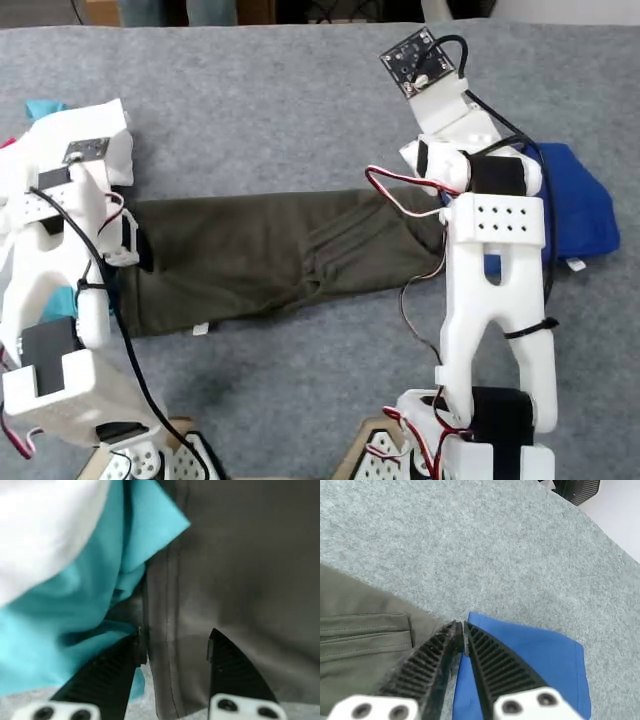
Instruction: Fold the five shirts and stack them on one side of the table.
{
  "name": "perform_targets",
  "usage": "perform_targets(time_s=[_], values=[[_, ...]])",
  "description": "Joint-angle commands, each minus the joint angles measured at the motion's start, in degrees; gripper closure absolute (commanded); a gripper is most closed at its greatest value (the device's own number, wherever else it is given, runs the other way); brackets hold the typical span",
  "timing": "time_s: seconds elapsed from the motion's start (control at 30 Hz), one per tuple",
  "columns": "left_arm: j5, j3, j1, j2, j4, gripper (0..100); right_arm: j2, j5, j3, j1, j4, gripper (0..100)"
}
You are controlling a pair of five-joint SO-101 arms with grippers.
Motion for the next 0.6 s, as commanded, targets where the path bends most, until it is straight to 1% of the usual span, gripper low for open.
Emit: perform_targets(time_s=[0.0, 0.13, 0.27, 0.37, 0.57], values=[[0.18, 0.57, -1.01, -2.46, -1.67, 78, -2.95, 0.53, -0.92, 0.53, -1.05, 98.4], [0.53, 0.48, -0.92, -0.62, -1.58, 78, -3.03, 0.53, -0.92, 0.53, -1.05, 98.4], [0.70, -0.31, -1.10, 5.45, -1.58, 78, -3.03, 0.53, -0.92, 0.53, -1.05, 98.4], [2.99, -2.59, -1.63, 9.23, -1.67, 81, -3.03, 0.44, -0.92, 0.53, -1.05, 98.4], [3.34, -4.79, -1.71, 13.80, -1.67, 83, -3.03, 0.44, -0.92, 0.53, -1.05, 98.4]])
